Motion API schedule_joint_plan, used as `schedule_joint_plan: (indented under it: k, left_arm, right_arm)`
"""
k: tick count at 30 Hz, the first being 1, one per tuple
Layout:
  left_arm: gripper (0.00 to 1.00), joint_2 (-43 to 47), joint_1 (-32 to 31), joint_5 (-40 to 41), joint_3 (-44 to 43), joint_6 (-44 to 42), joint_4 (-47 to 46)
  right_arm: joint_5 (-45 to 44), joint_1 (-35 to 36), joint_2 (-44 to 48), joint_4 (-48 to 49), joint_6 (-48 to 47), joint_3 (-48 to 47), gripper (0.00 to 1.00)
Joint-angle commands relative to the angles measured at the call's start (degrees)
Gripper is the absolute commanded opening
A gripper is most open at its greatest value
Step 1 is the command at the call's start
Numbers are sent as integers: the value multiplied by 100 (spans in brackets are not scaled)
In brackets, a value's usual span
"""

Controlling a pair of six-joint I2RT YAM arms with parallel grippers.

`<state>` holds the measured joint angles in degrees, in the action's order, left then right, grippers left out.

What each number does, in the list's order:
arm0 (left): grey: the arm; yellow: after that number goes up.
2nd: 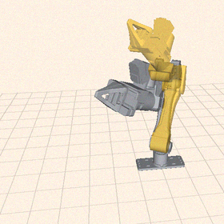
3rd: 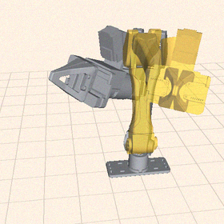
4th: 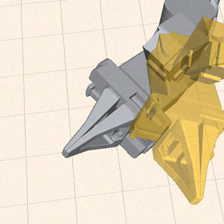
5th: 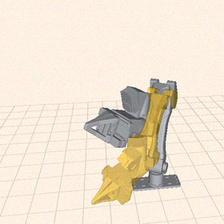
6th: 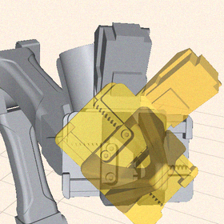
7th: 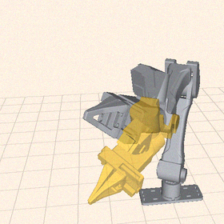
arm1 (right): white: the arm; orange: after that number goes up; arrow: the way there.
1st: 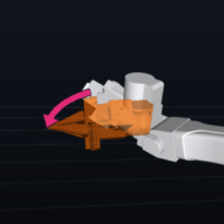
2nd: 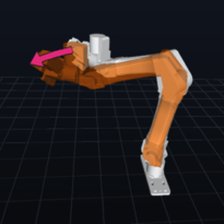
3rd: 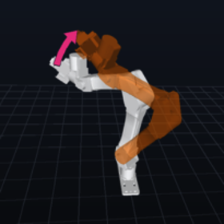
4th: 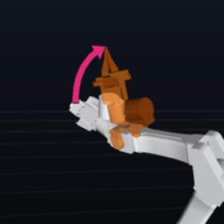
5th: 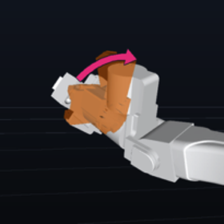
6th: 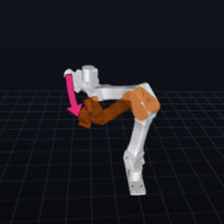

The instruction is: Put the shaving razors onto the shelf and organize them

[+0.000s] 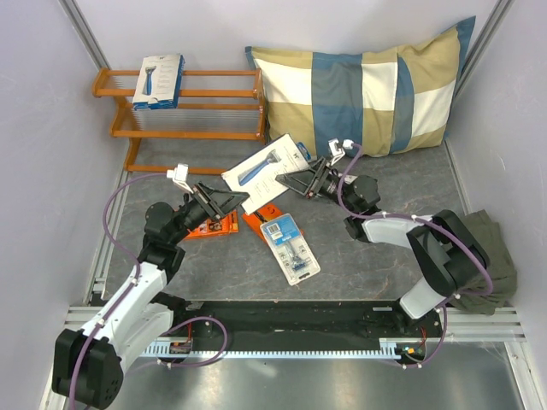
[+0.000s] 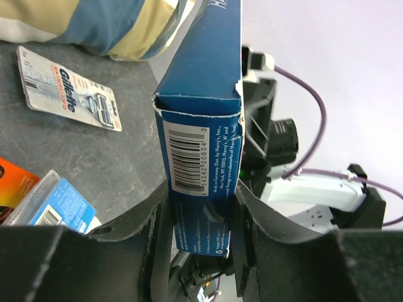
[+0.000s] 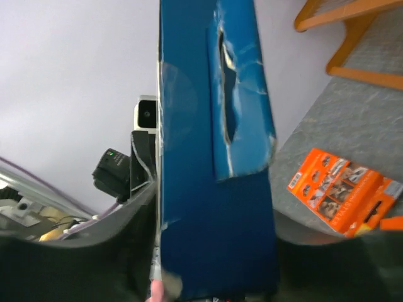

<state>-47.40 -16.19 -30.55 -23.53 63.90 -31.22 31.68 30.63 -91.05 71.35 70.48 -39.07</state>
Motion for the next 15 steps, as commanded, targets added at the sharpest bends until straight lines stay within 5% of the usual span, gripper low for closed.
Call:
schedule_joint_plan:
  k: [1,5,12,15]
  left_arm:
    - [2,73,-25,-346,6,35,-481]
    - [7,81,-25,-514,-11,-132,-420]
    - [54,292,-25,-602,-204,-720,168]
    - [62,415,-25,-593,-275,-896,494]
  right_arm:
    - [320,39,-273,1381,432,-435,48]
    - [566,31,-291,899,230,-680,36]
    - [1243,4,-308,11,-174,-1049,32]
    - [1481,-57,-379,-148,-184,-1173,32]
